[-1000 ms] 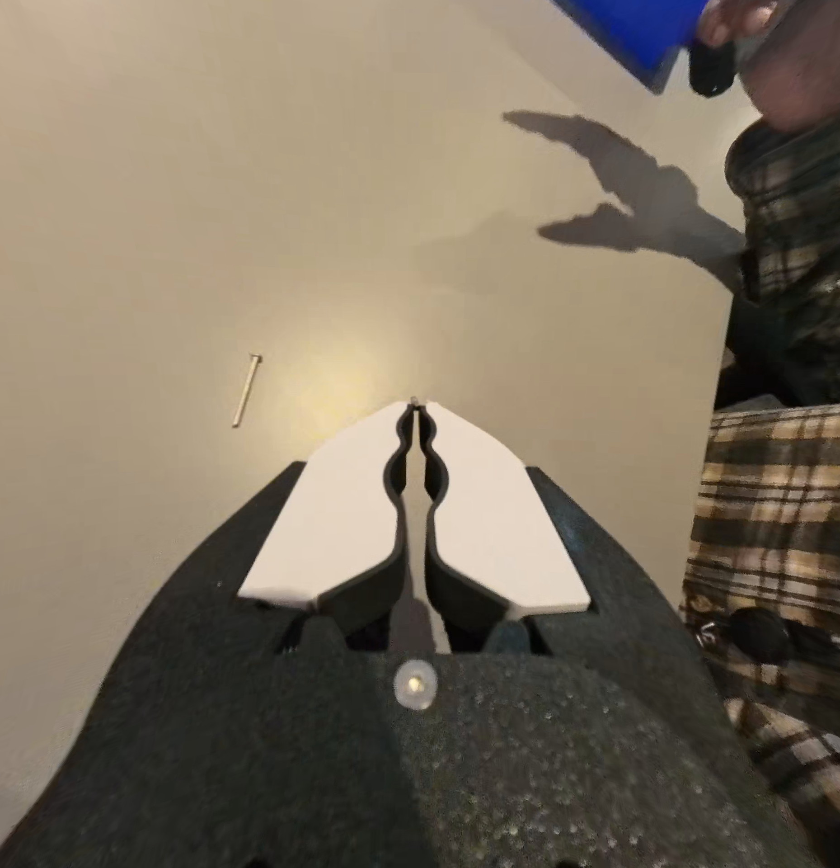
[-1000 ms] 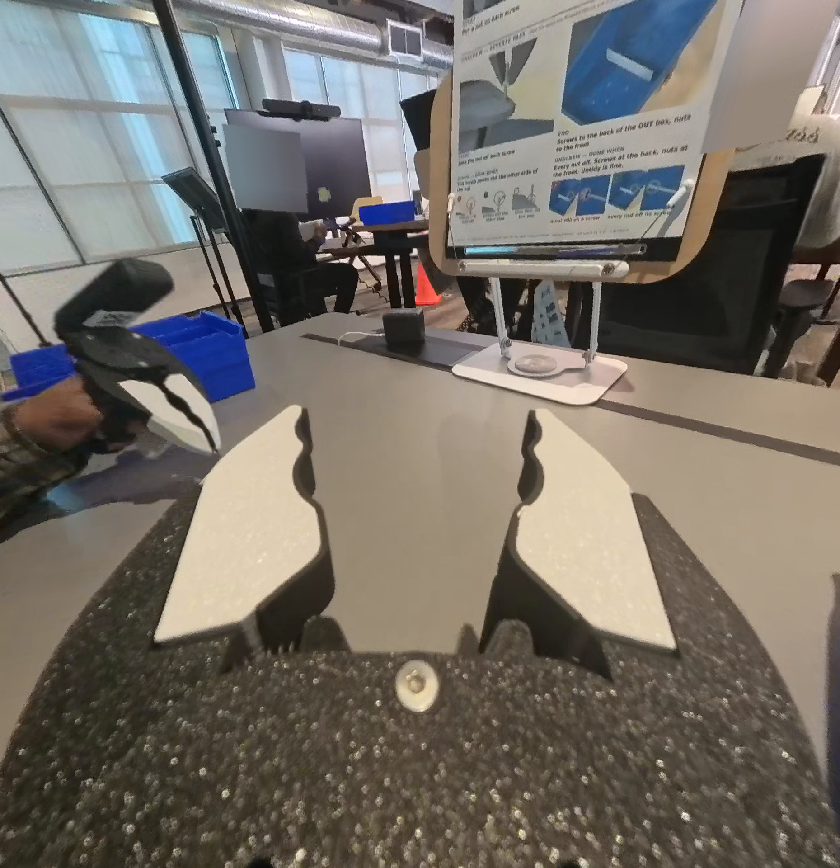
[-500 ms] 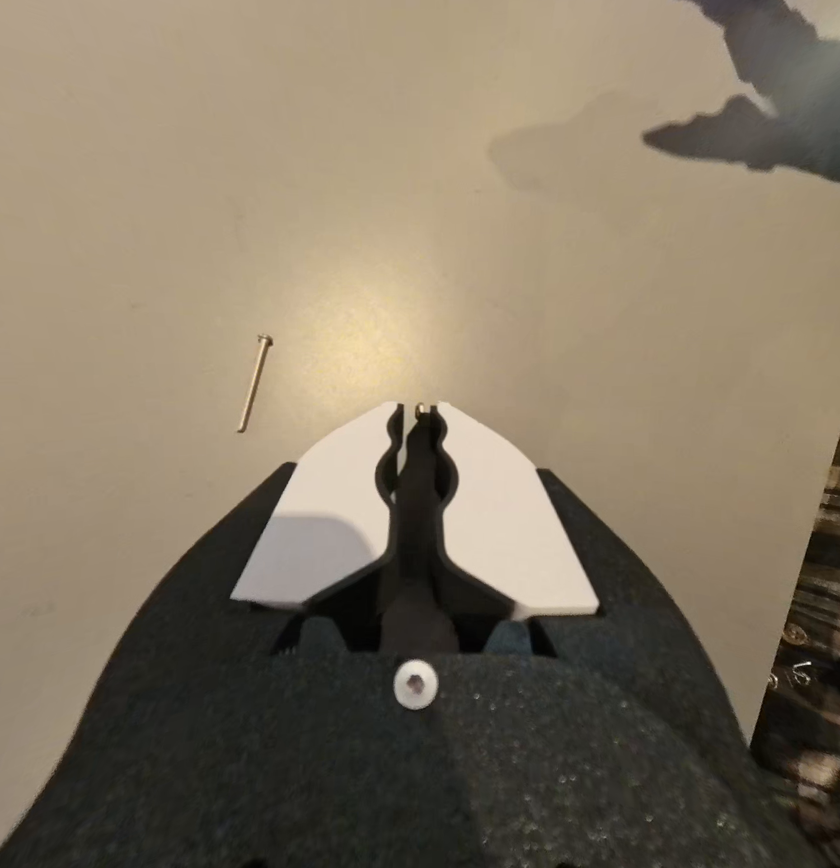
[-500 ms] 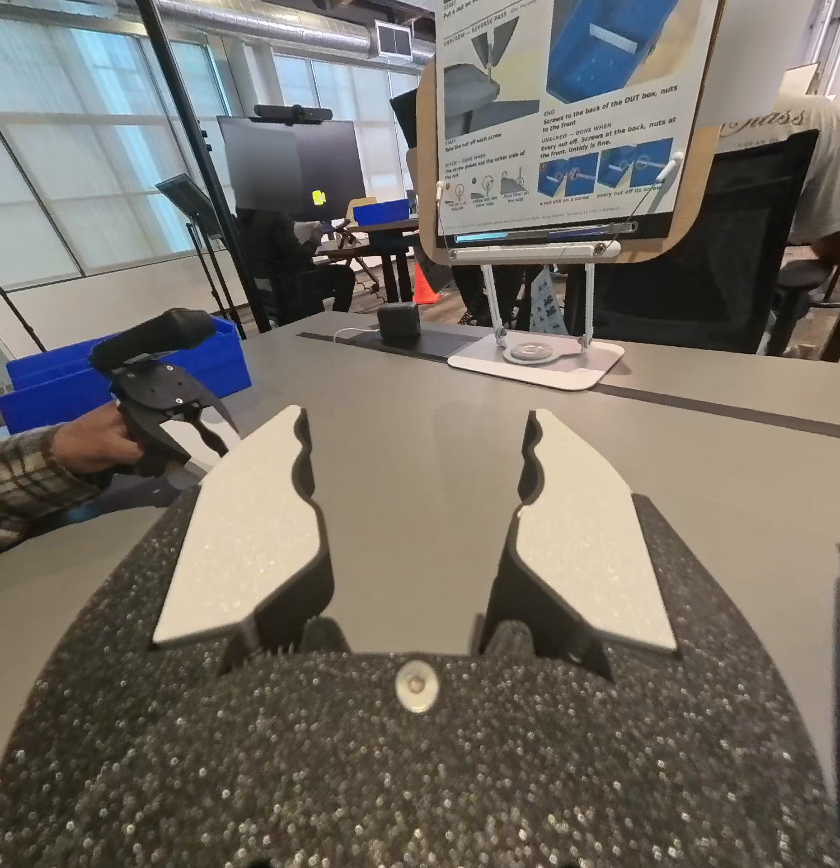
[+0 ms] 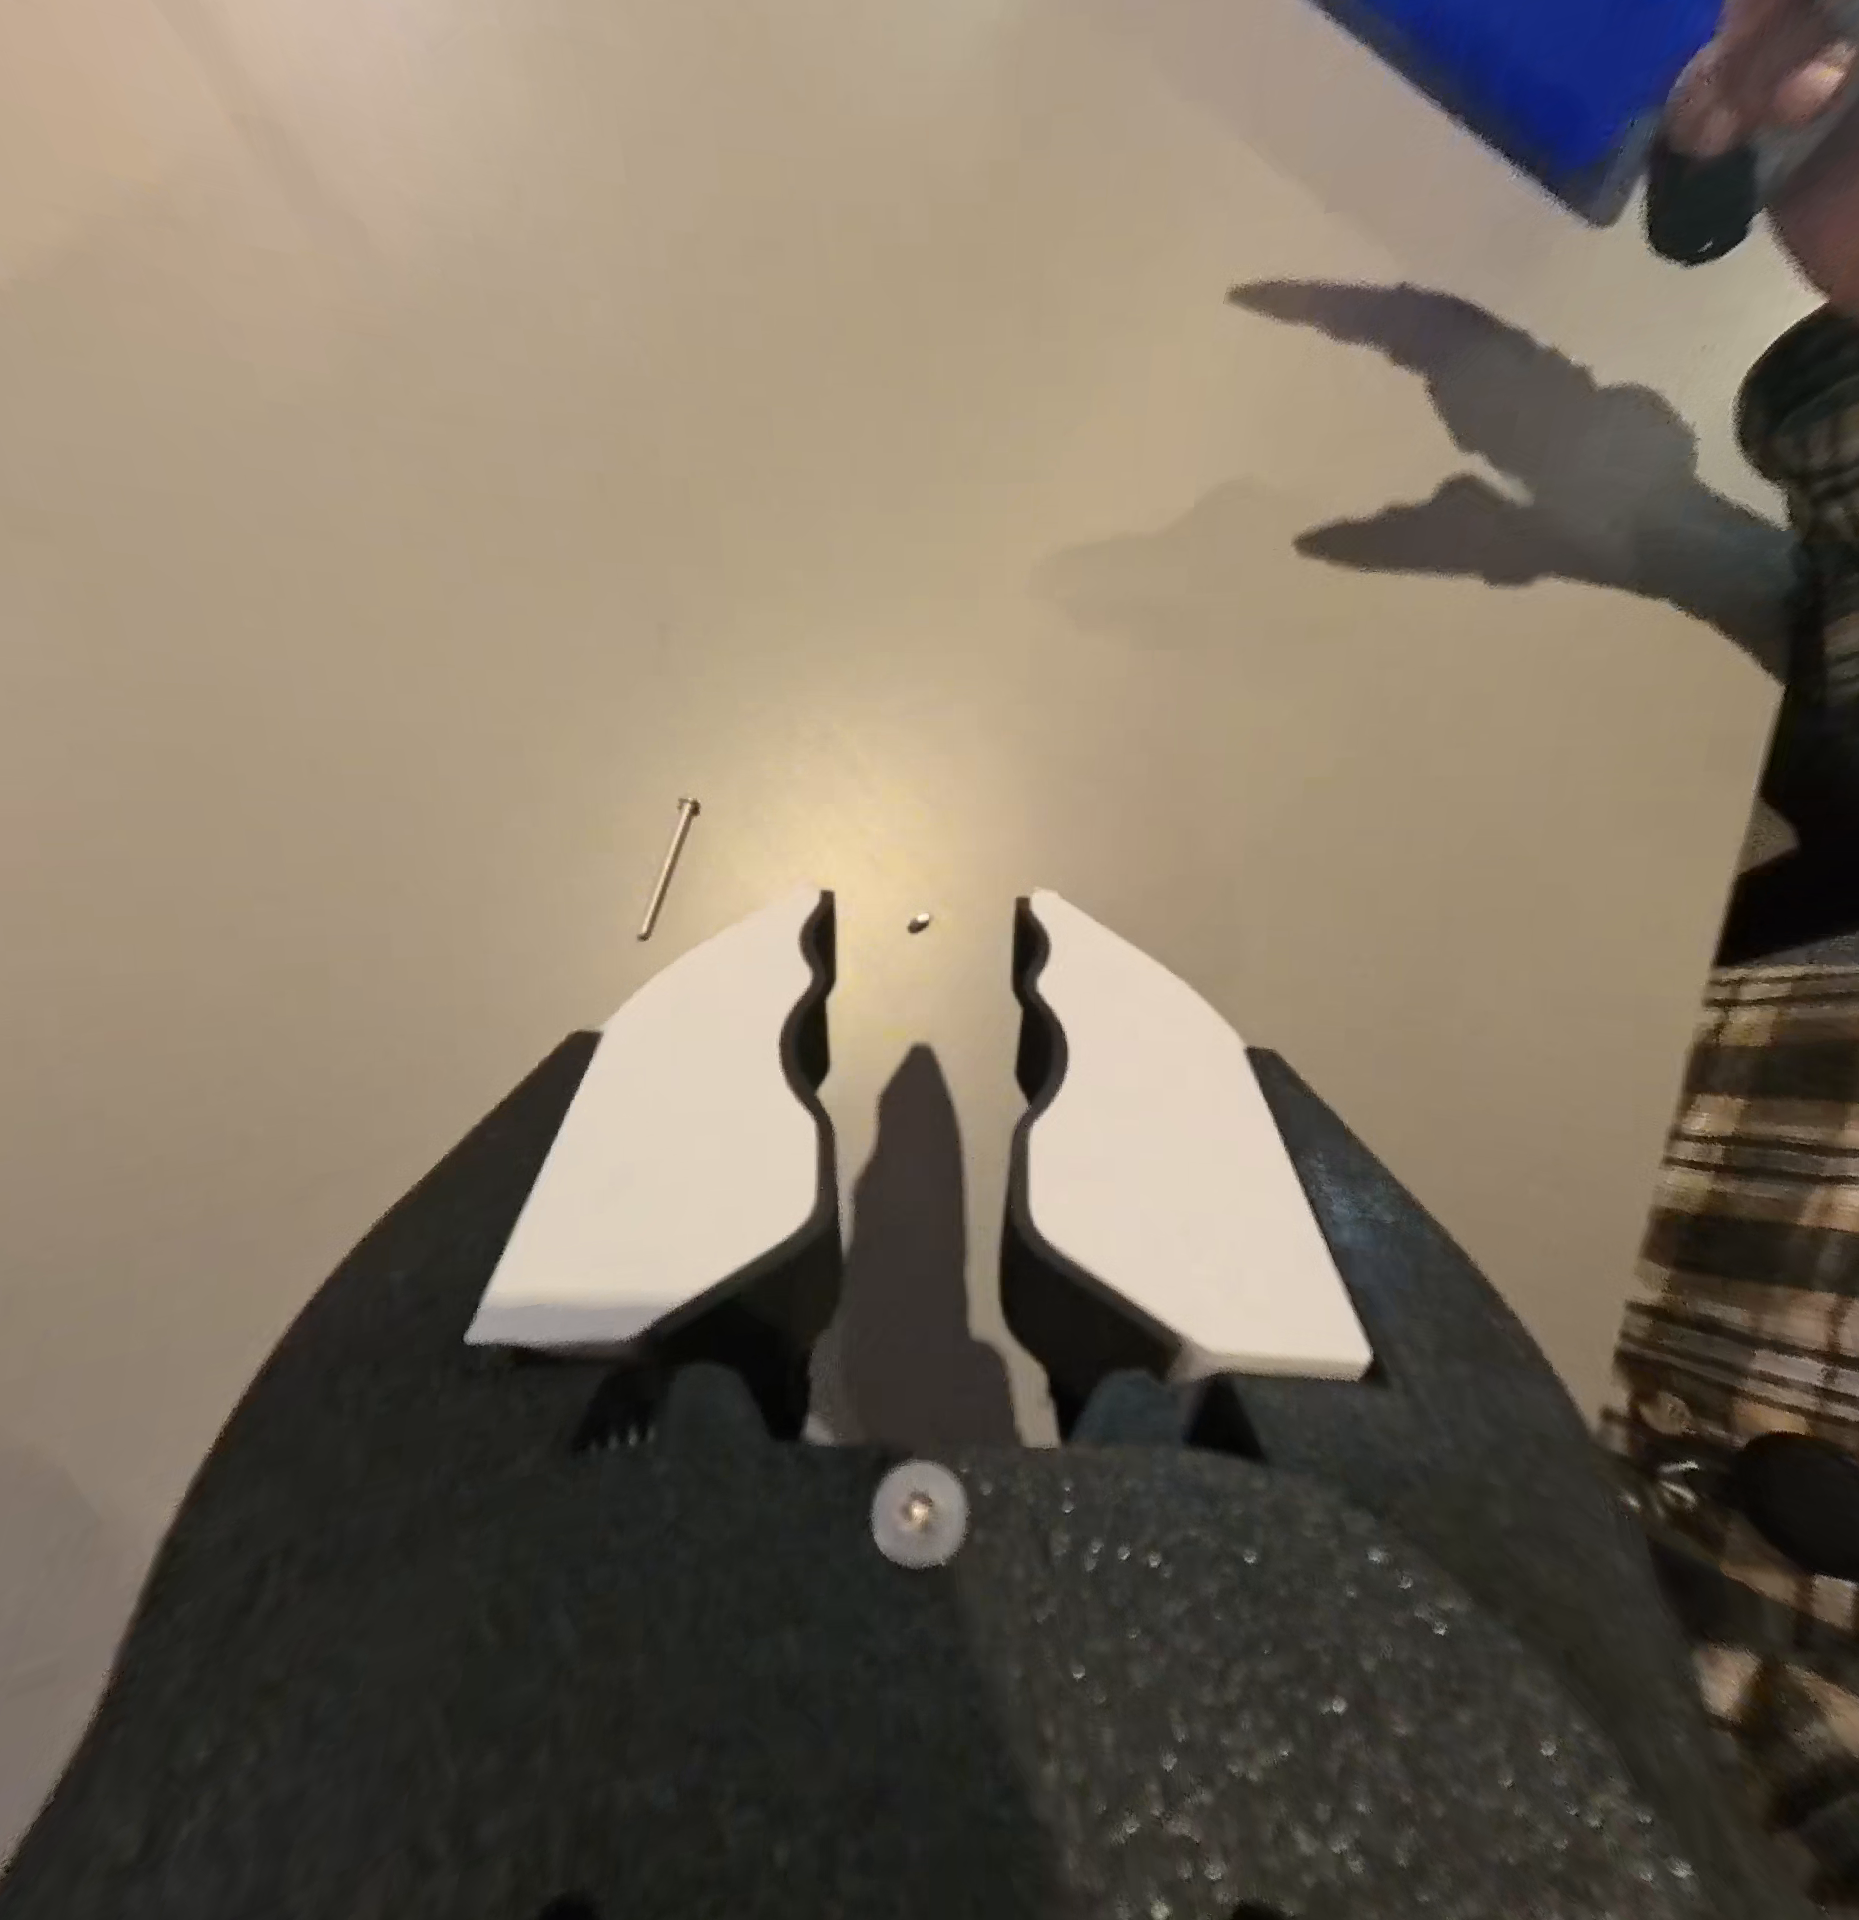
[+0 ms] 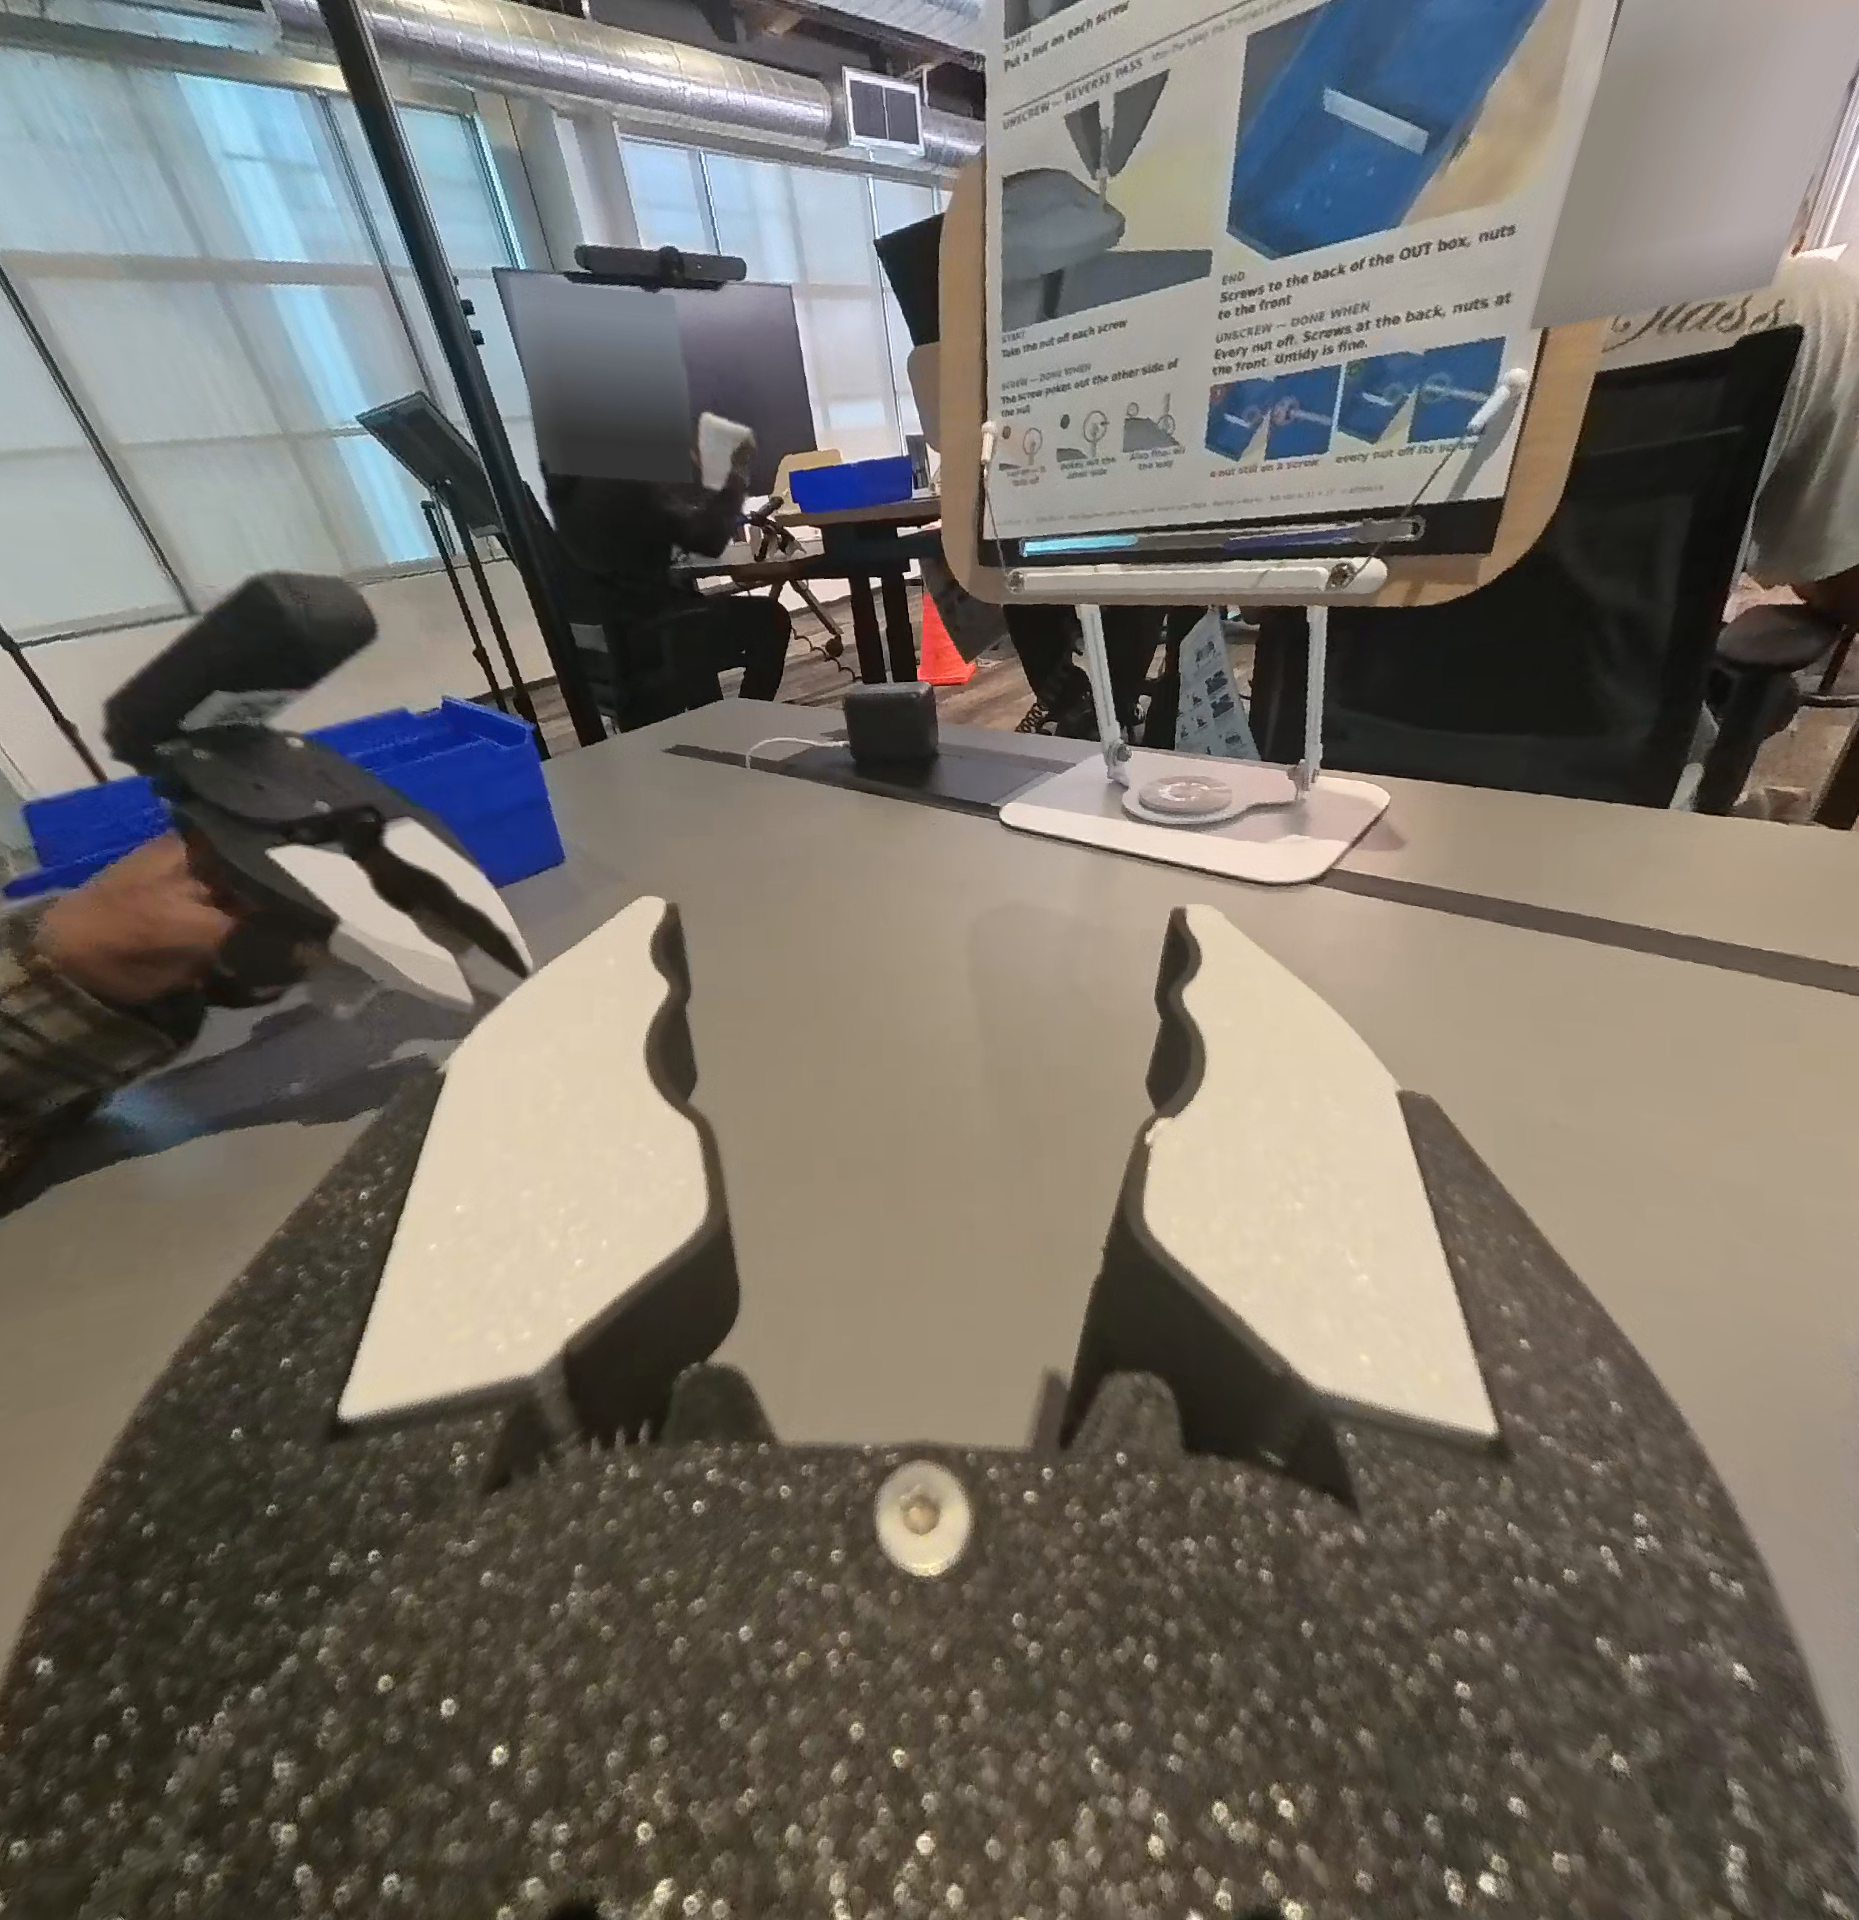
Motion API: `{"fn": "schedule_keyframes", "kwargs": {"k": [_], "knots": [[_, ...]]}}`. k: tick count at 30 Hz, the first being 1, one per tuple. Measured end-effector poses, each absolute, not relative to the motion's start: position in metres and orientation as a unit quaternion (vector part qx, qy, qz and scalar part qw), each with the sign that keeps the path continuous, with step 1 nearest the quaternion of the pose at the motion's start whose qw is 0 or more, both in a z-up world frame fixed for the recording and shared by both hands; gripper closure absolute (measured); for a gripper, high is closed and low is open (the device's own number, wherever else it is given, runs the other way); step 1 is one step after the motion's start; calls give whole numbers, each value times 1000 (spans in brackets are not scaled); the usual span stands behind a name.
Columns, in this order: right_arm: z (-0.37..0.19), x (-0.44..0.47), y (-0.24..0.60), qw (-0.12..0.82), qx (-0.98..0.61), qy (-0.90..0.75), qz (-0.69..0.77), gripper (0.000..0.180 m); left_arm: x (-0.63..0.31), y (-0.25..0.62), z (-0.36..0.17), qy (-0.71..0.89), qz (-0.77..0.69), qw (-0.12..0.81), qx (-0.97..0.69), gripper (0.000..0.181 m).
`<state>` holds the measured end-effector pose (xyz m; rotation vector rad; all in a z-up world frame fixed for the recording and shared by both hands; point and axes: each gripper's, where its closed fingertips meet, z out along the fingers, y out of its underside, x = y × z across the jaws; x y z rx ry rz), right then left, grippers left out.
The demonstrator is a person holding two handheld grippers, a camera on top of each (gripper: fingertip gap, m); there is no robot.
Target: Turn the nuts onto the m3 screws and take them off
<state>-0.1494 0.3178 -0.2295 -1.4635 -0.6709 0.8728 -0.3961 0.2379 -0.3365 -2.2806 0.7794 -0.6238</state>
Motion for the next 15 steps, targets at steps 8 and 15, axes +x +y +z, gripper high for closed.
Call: {"fn": "schedule_keyframes", "kwargs": {"k": [8,15], "knots": [[-229,-154,314,611,-628,-292,385,93,-465,206,-227,261,-155,405,-862,143],[-229,-149,310,615,-621,-288,392,93,-701,157,-209,83,72,328,-938,132]]}}
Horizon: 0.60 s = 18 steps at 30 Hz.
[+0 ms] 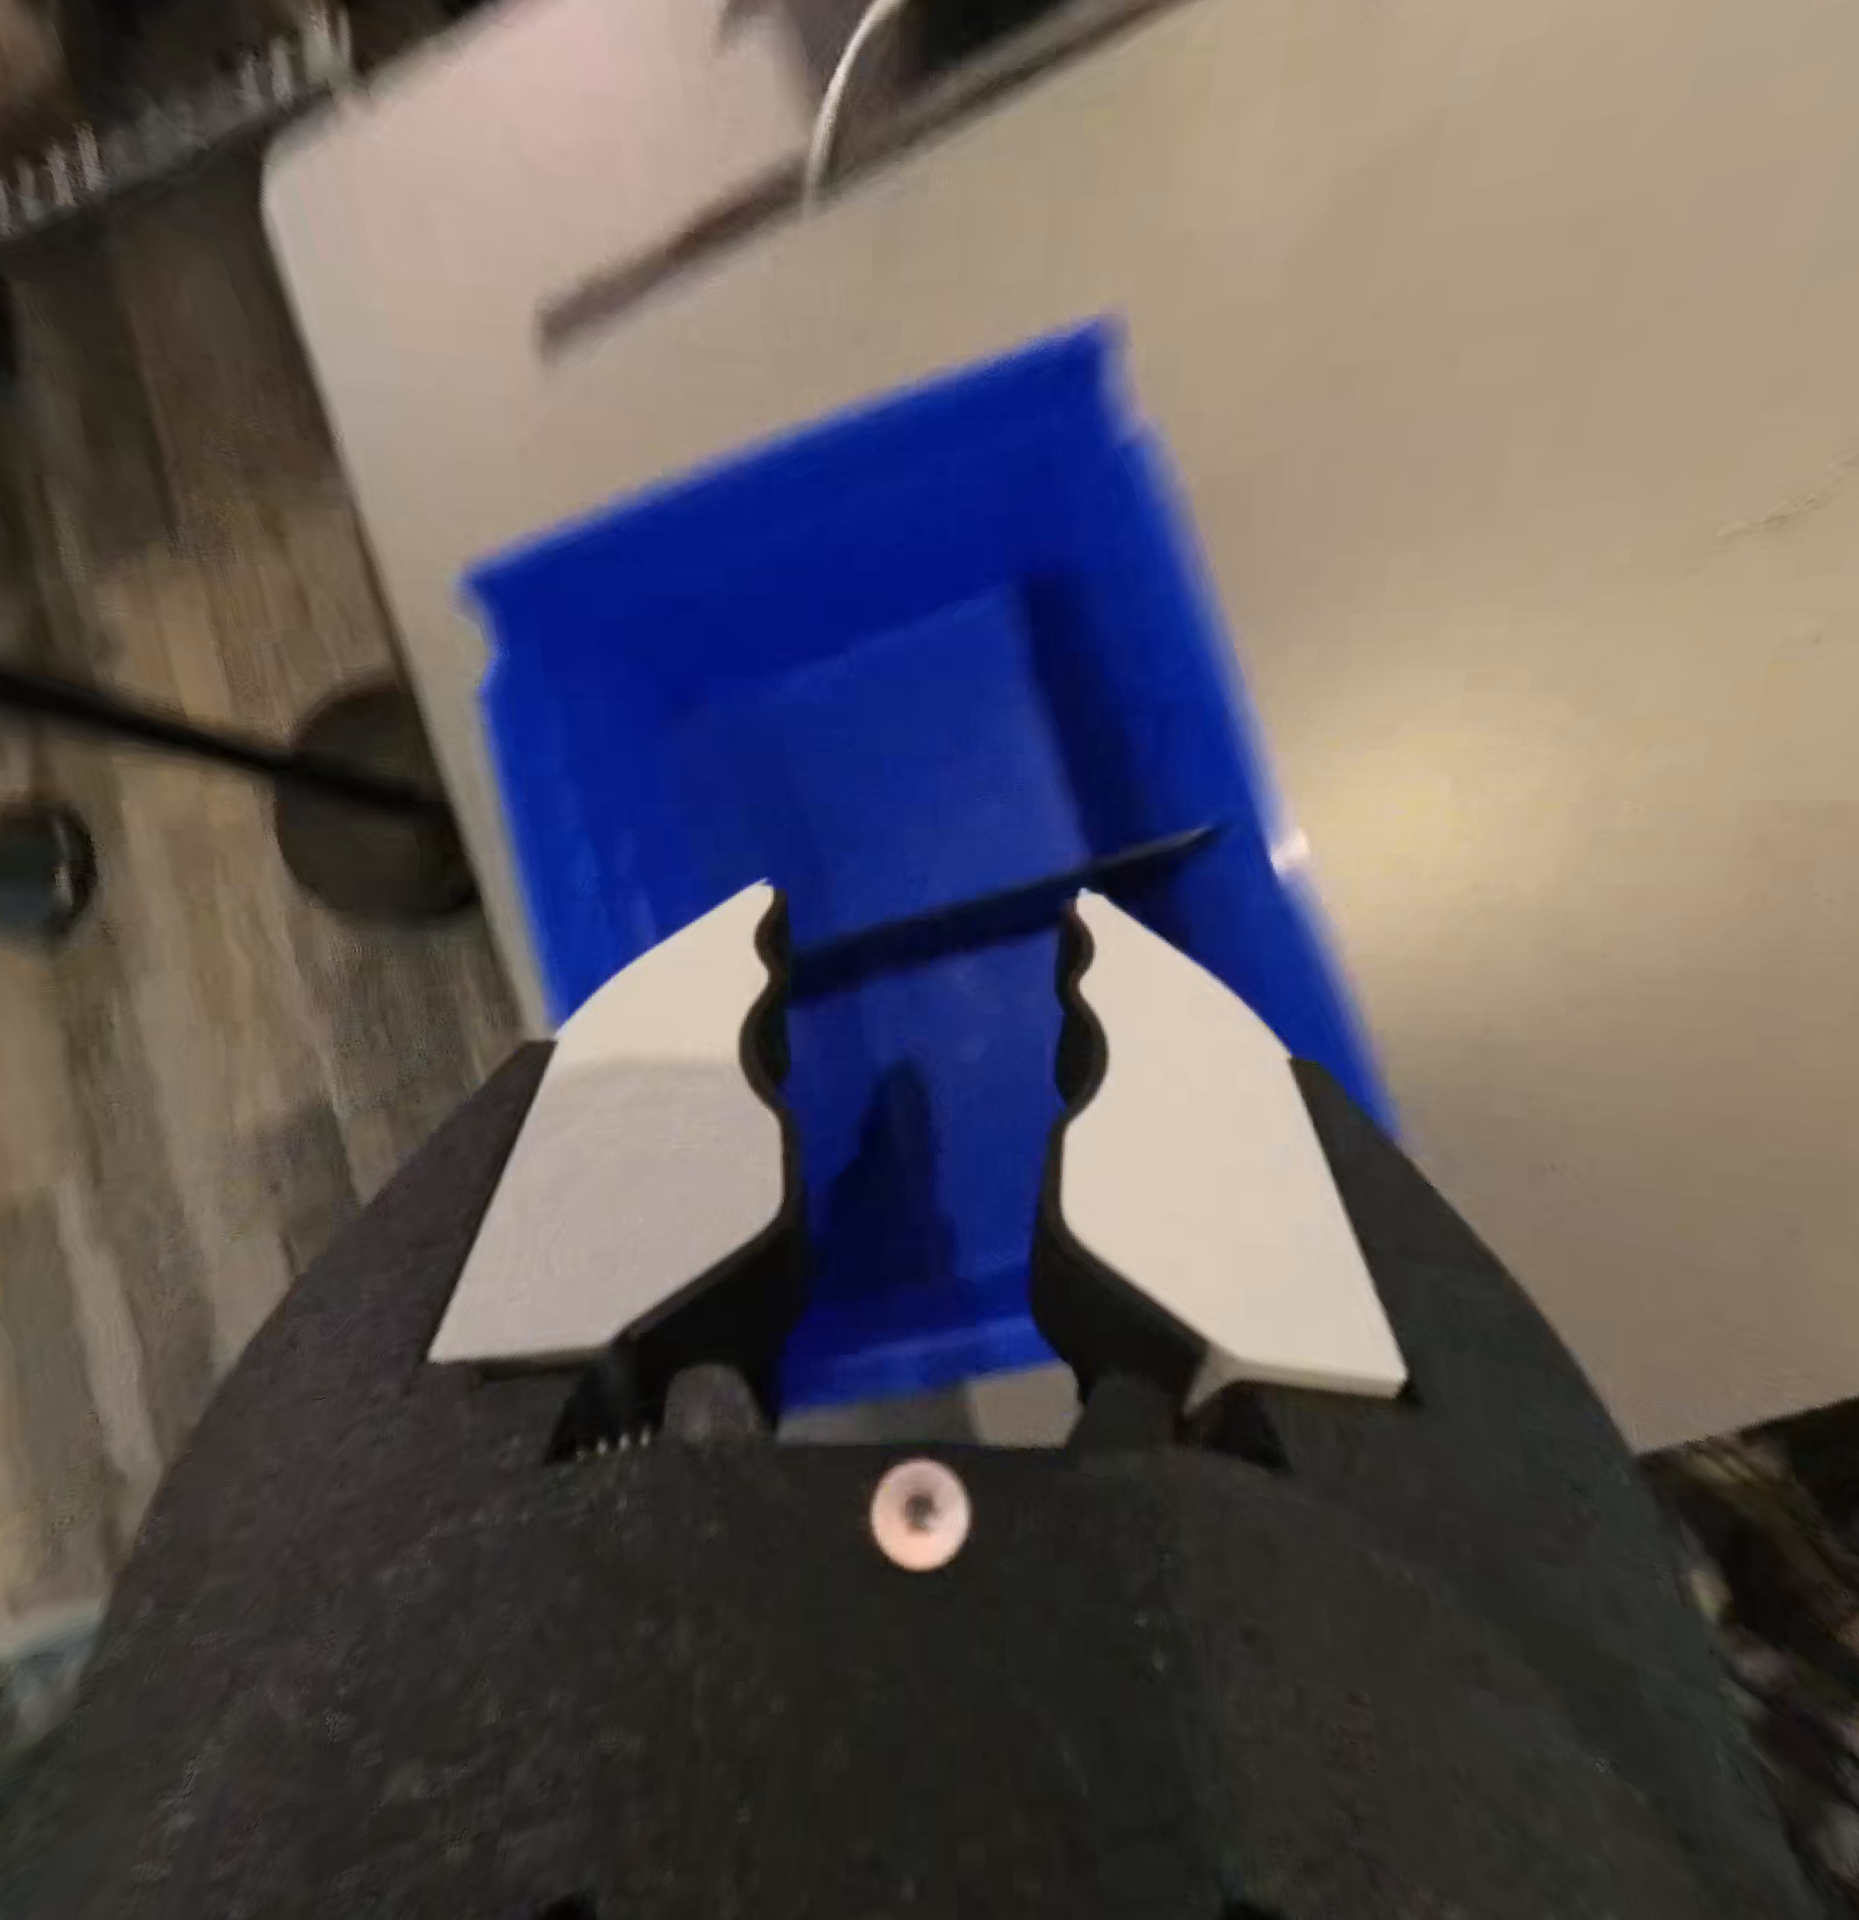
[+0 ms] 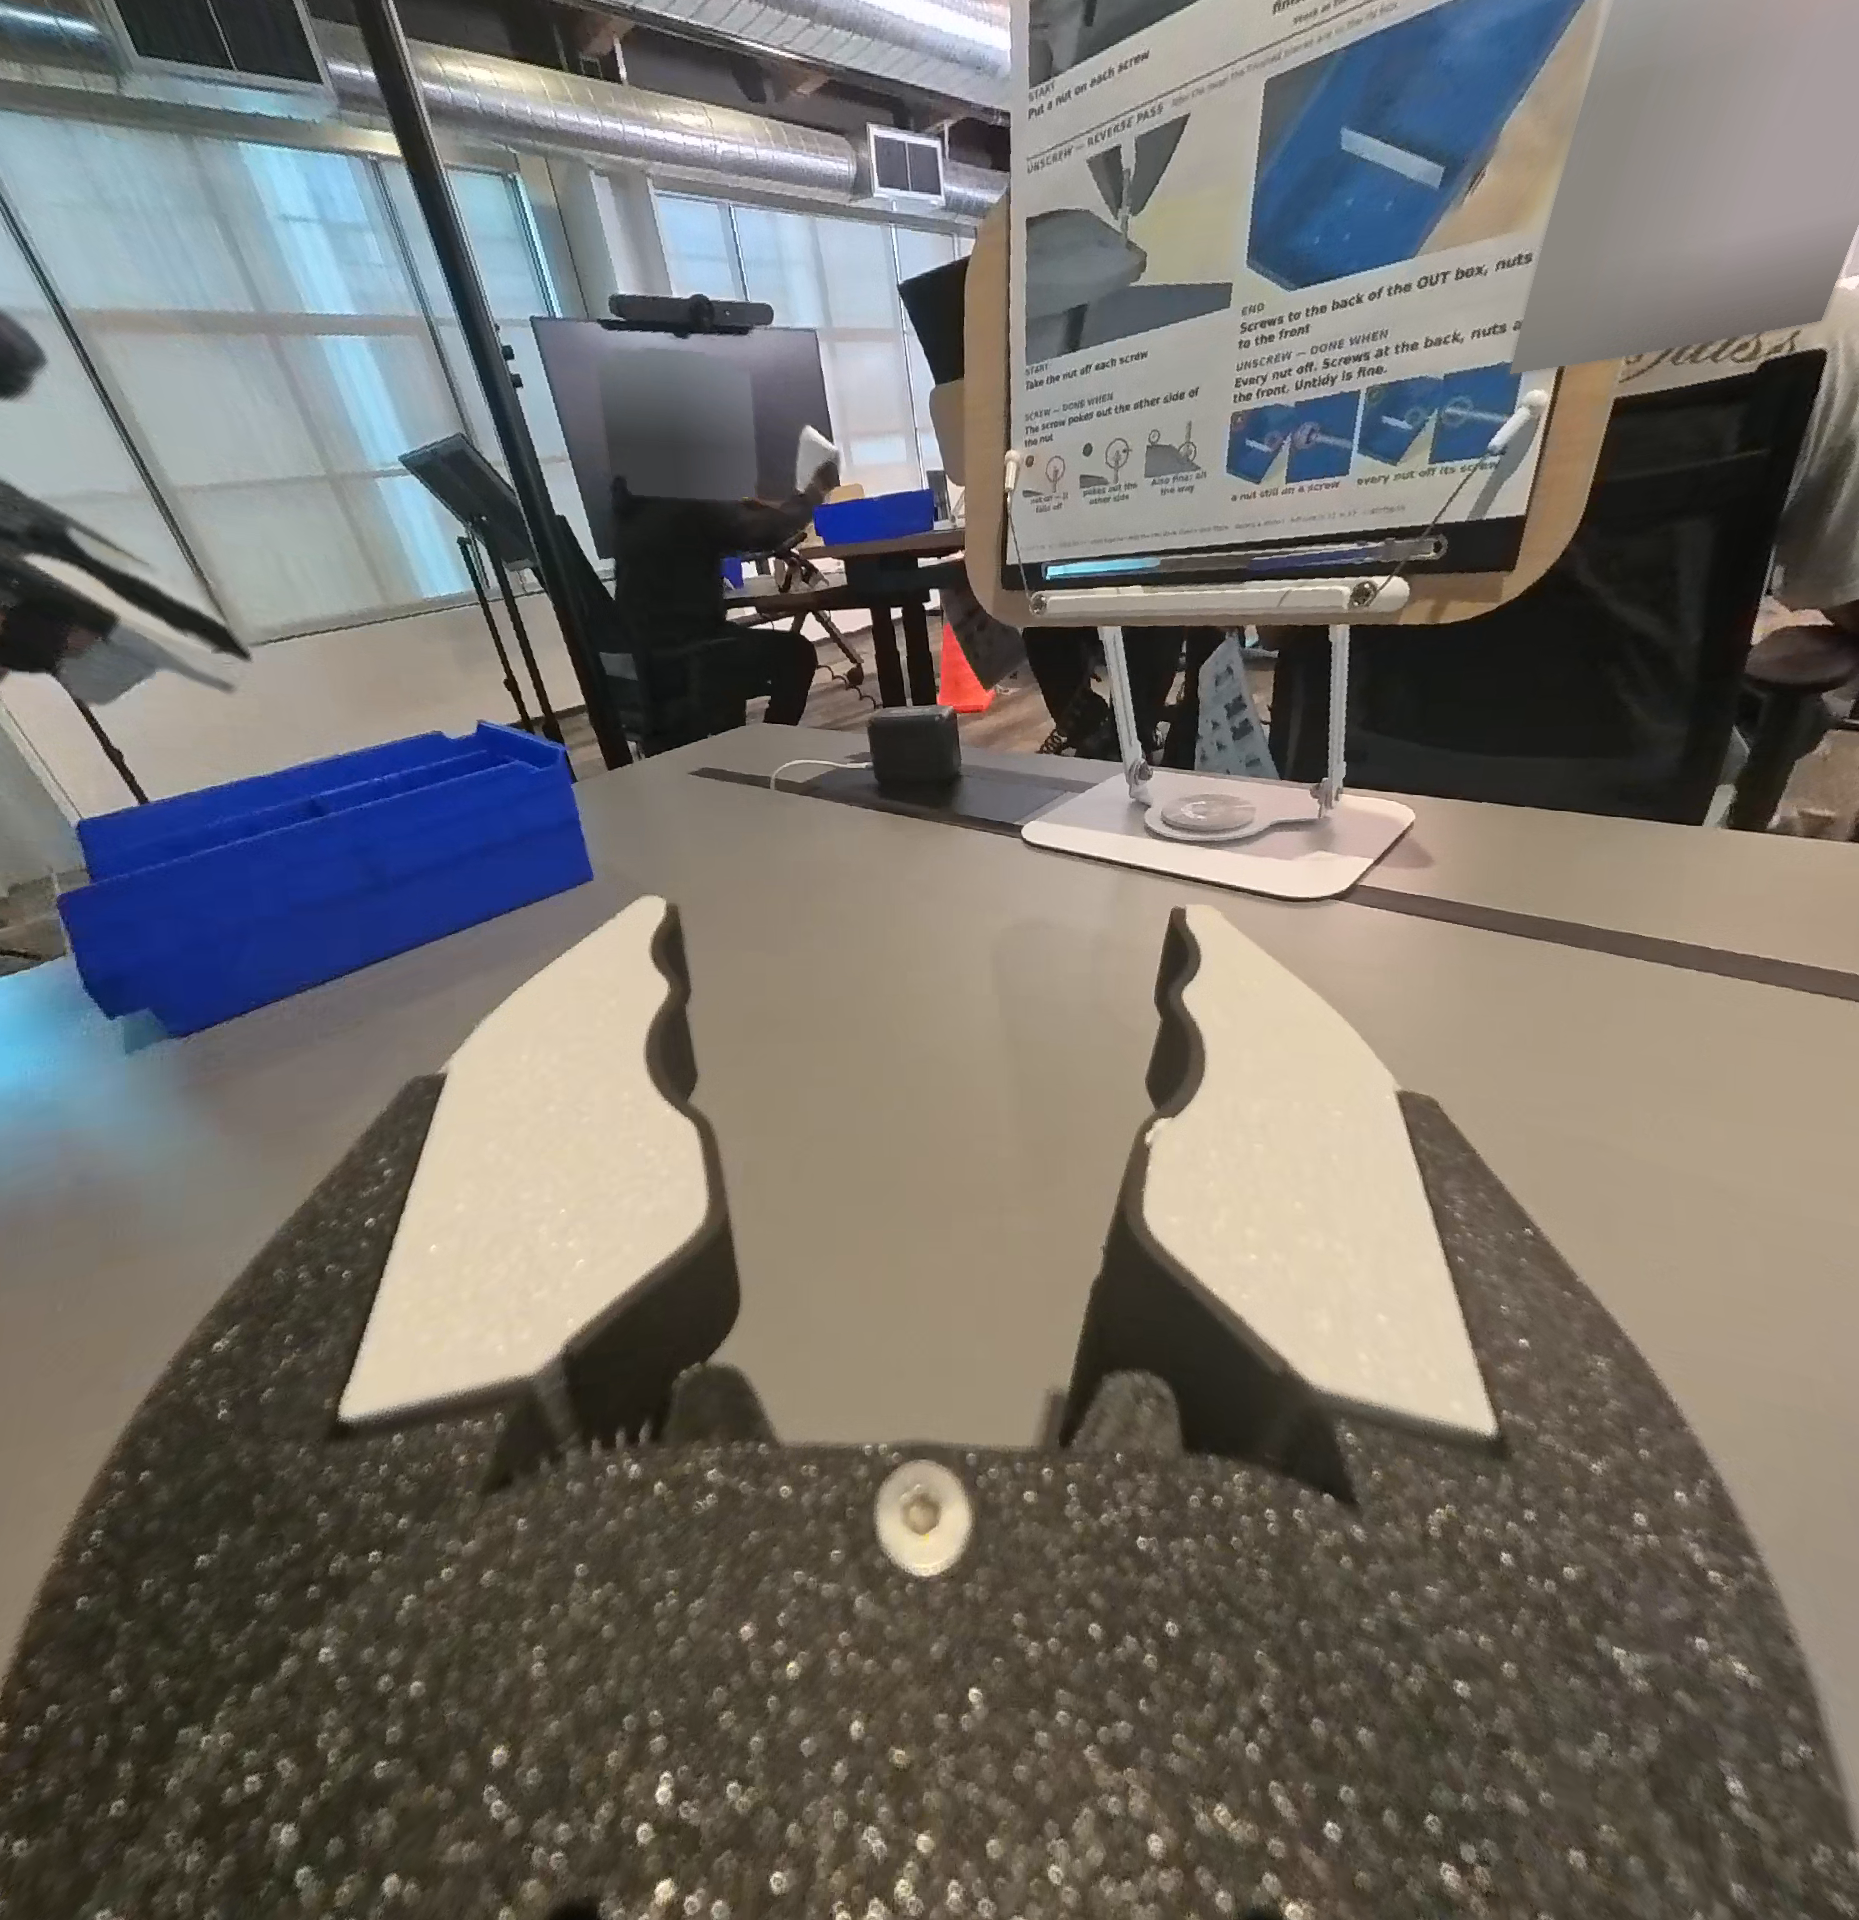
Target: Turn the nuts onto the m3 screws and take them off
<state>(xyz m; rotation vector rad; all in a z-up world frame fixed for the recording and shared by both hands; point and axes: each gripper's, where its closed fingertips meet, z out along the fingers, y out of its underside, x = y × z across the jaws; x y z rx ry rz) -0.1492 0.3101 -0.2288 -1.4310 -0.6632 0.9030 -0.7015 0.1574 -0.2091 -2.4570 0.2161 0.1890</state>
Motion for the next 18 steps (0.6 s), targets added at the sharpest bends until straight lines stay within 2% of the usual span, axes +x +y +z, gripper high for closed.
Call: {"fn": "schedule_keyframes", "kwargs": {"k": [5,11,16,18], "knots": [[-230,-150,310,613,-620,-288,395,93,-792,103,-257,-44,35,221,-974,131],[-228,-157,311,610,-620,-296,394,93,-829,89,-284,-64,106,155,-980,111],[-226,-156,309,612,-621,-296,390,93,-839,91,-304,-82,104,113,-985,109],[-224,-153,309,614,-621,-295,389,93,-838,90,-315,-84,89,92,-988,115]]}}
